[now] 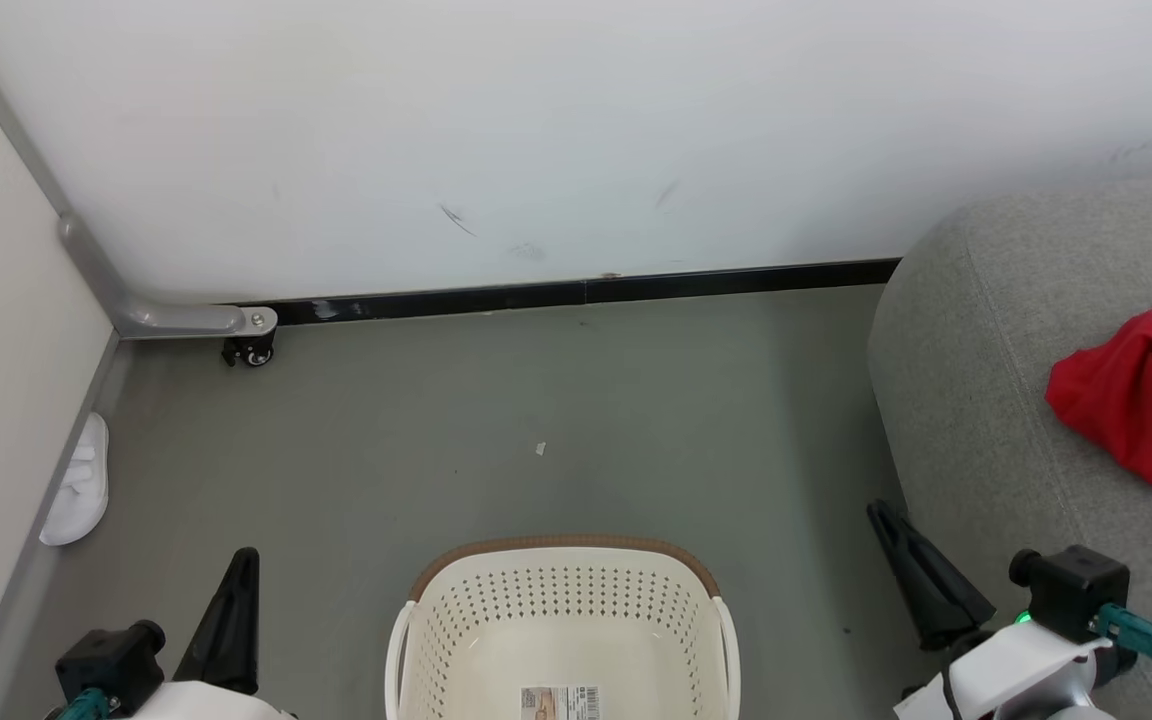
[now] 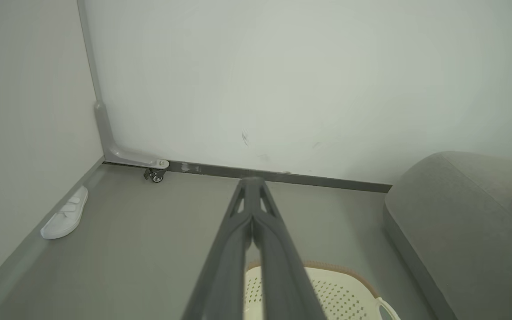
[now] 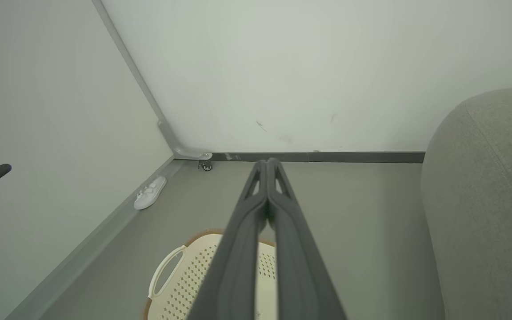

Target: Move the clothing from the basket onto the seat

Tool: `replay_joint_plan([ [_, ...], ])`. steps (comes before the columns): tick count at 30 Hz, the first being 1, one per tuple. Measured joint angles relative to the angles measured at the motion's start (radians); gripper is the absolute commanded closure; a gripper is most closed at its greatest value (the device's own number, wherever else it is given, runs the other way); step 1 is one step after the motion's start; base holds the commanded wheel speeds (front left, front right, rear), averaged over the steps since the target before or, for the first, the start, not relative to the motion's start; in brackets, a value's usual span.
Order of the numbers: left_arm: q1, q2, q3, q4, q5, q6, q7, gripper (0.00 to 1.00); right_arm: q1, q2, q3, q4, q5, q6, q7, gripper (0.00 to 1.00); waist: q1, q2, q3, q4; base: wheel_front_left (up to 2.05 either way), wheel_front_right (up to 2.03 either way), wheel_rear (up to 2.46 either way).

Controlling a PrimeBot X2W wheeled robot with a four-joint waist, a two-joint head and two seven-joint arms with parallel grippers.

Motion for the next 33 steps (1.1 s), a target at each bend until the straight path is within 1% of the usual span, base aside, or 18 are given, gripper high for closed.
replay_joint_plan([
  [6,0.002,-0.007,0.015,0.007,-0.058,-0.001,0.021,1.00,0.007,0.005,0.001,-0.006,0.053,0.000,0.000,1.00,0.0000,0.0000,0.000,0.000,0.00,0.00,0.00],
  [15,0.002,-0.013,0.033,0.009,-0.165,-0.014,0.059,1.00,0.007,0.022,-0.029,-0.009,0.195,0.000,0.019,1.00,0.0001,0.0000,-0.004,-0.002,0.00,0.00,0.00],
  [19,0.002,-0.017,0.043,0.010,-0.202,-0.019,0.070,1.00,0.007,0.026,-0.037,-0.006,0.249,0.000,0.031,1.00,0.0010,0.0000,-0.007,-0.003,0.00,0.00,0.00],
  [24,0.002,-0.021,0.056,0.011,-0.257,-0.026,0.092,1.00,0.007,0.027,-0.057,-0.003,0.316,0.000,0.046,1.00,0.0045,0.0000,-0.012,-0.005,0.00,0.00,0.00],
  [31,0.002,-0.029,0.071,0.010,-0.330,-0.030,0.117,1.00,0.007,0.027,-0.072,0.002,0.411,0.000,0.071,1.00,0.0111,0.0000,-0.020,-0.006,0.00,0.00,0.00],
  [32,0.002,-0.029,0.071,0.010,-0.330,-0.030,0.117,1.00,0.007,0.027,-0.072,0.002,0.411,0.000,0.071,1.00,0.0111,0.0000,-0.020,-0.006,0.00,0.00,0.00],
  [33,0.002,-0.031,0.073,0.010,-0.341,-0.035,0.123,1.00,0.007,0.027,-0.075,0.003,0.425,0.000,0.072,1.00,0.0120,0.0000,-0.021,-0.007,0.00,0.00,0.00],
])
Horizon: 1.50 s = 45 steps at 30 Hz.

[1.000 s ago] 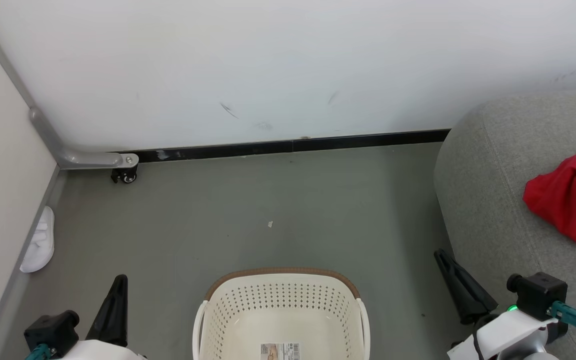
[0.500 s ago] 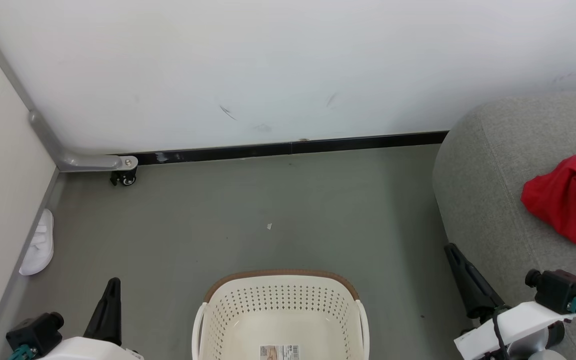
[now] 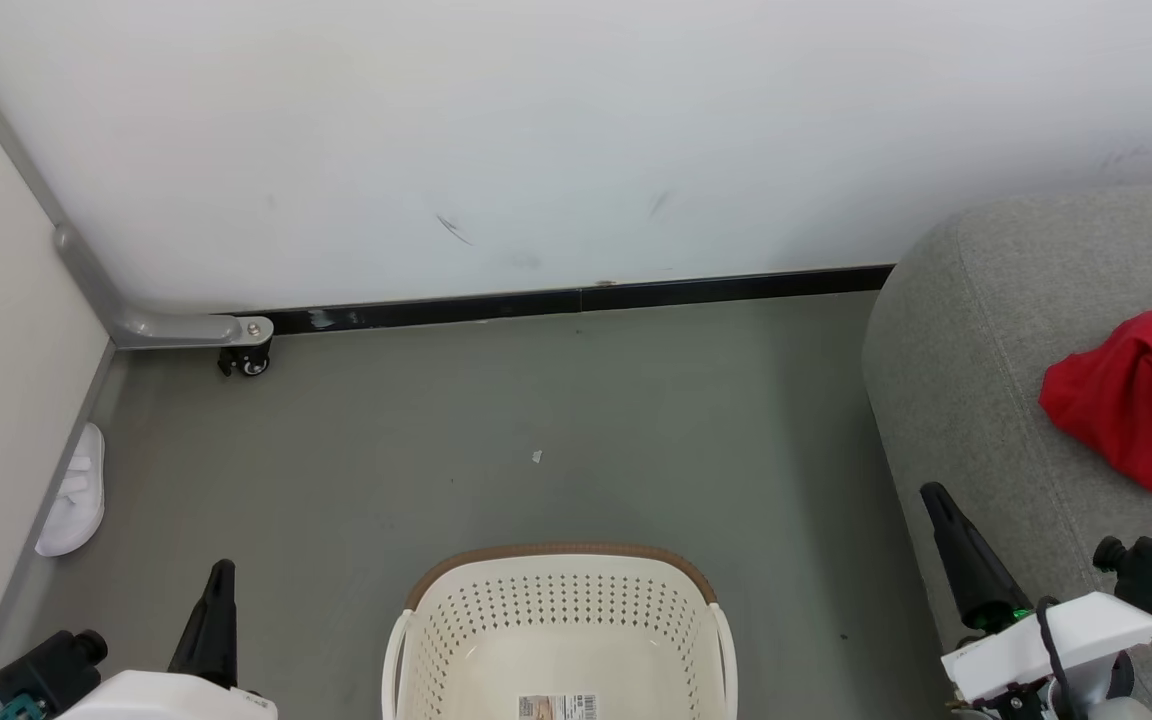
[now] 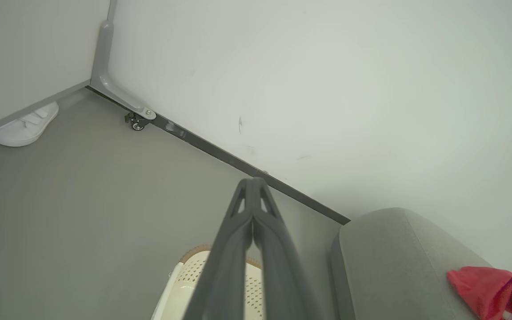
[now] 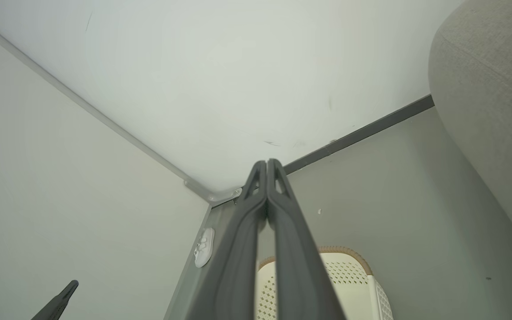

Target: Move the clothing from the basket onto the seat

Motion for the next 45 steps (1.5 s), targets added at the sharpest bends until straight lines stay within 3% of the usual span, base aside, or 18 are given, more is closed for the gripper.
replay_joint_plan([
  [6,0.000,-0.011,0.015,-0.001,-0.066,-0.003,0.022,1.00,0.000,0.001,-0.018,0.014,0.082,0.000,0.020,1.00,0.0042,0.0000,-0.008,-0.001,0.00,0.00,0.00],
  [14,0.000,-0.016,0.031,-0.001,-0.156,-0.015,0.052,1.00,0.000,0.004,-0.041,0.028,0.193,0.000,0.043,1.00,0.0053,0.0000,-0.015,-0.003,0.00,0.00,0.00],
  [20,0.000,-0.020,0.045,0.000,-0.221,-0.019,0.071,1.00,-0.001,0.007,-0.052,0.042,0.273,0.000,0.061,1.00,0.0016,0.0000,-0.016,-0.005,0.00,0.00,0.00],
  [30,0.000,-0.040,0.068,0.002,-0.340,-0.036,0.109,1.00,-0.003,0.016,-0.082,0.066,0.423,0.000,0.091,1.00,-0.0079,0.0000,-0.012,-0.007,0.00,0.00,0.00],
  [45,-0.014,-0.050,0.100,0.005,-0.499,-0.054,0.159,1.00,-0.006,0.029,-0.119,0.096,0.624,0.000,0.133,1.00,-0.0110,0.0000,-0.010,-0.011,0.00,0.00,0.00],
])
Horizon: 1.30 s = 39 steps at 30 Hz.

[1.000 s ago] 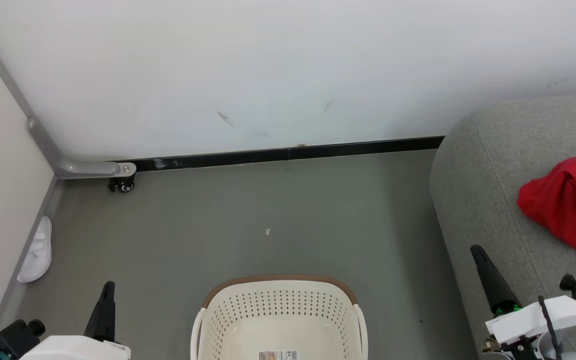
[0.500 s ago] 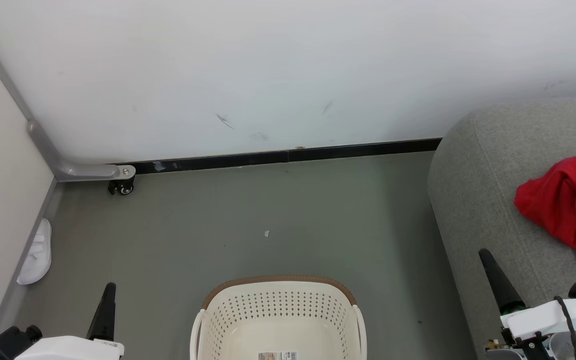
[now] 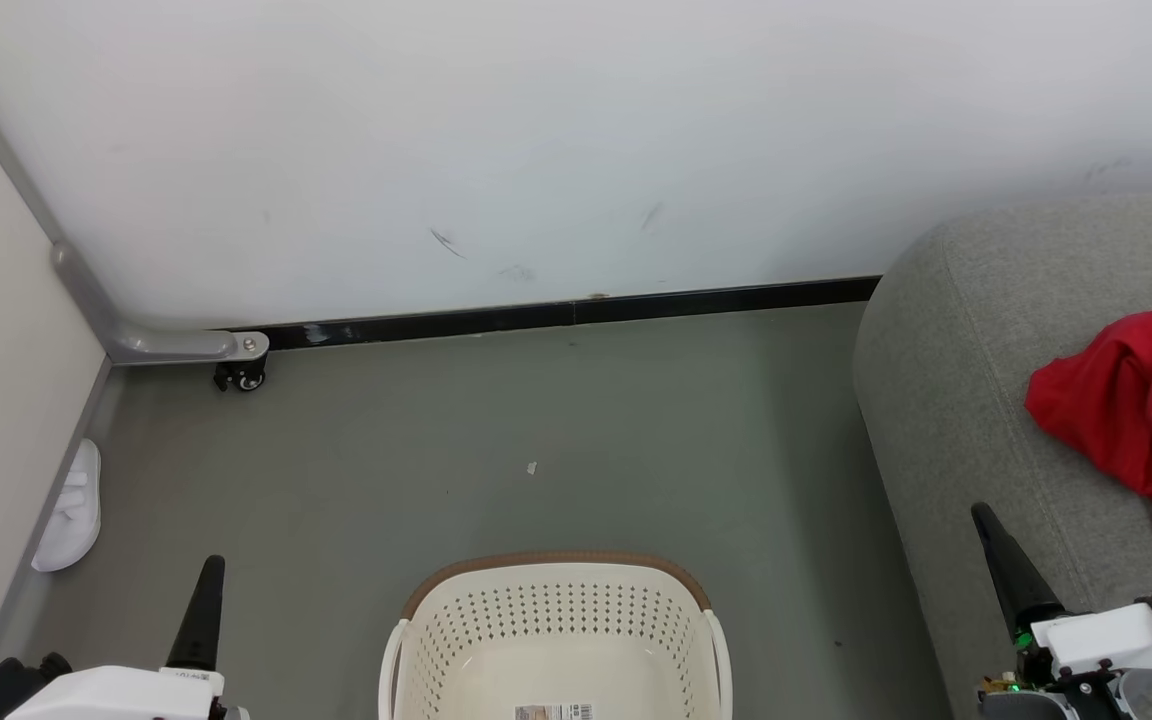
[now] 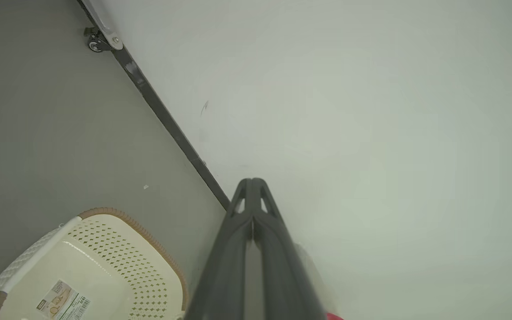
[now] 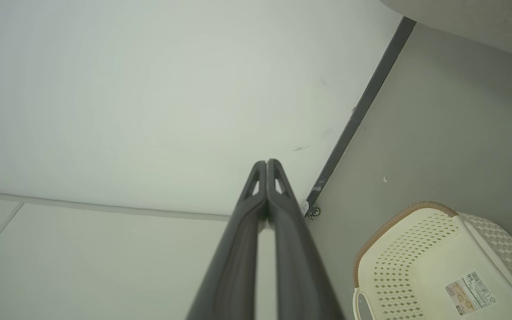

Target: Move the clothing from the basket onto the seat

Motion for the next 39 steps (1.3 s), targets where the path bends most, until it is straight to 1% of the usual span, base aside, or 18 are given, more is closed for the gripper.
replay_joint_plan([
  [22,-0.006,-0.027,0.048,0.001,-0.236,-0.026,0.077,1.00,-0.019,0.012,-0.059,0.041,0.285,0.000,0.055,1.00,-0.0004,0.0000,-0.006,-0.005,0.00,0.00,0.00],
  [39,-0.006,-0.027,0.049,0.001,-0.239,-0.026,0.077,1.00,-0.022,0.018,-0.061,0.049,0.295,0.000,0.060,1.00,-0.0005,0.0000,-0.006,-0.005,0.00,0.00,0.00],
])
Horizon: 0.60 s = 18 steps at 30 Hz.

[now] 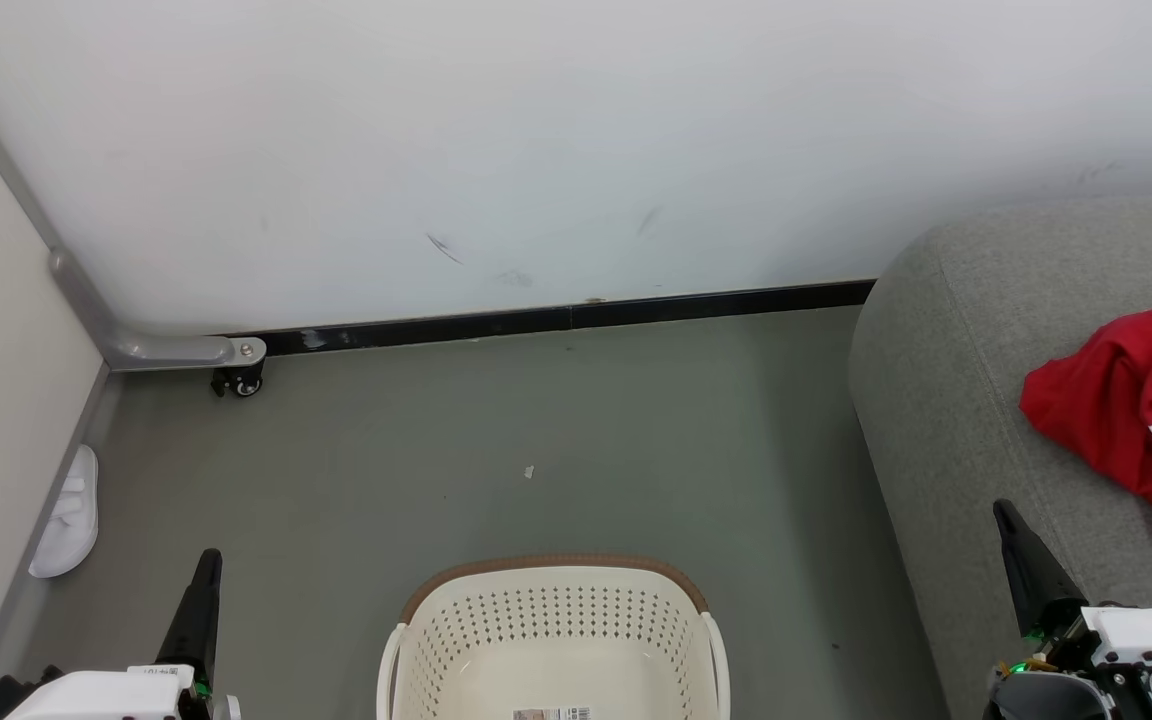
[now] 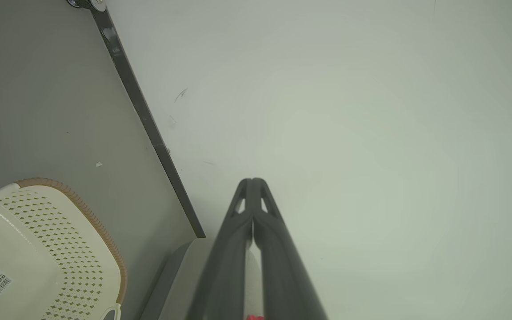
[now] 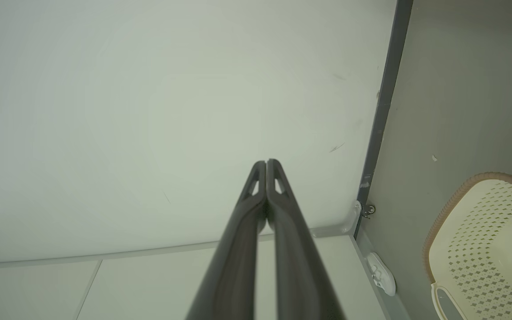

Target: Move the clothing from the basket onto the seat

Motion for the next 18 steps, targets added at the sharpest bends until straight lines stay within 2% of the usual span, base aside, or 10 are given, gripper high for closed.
replay_joint_plan([
  [18,0.000,0.000,0.000,0.000,-0.003,0.000,0.000,1.00,0.000,0.002,-0.002,0.002,0.000,0.000,0.003,1.00,0.0000,0.0000,0.000,0.000,0.00,0.00,0.00],
])
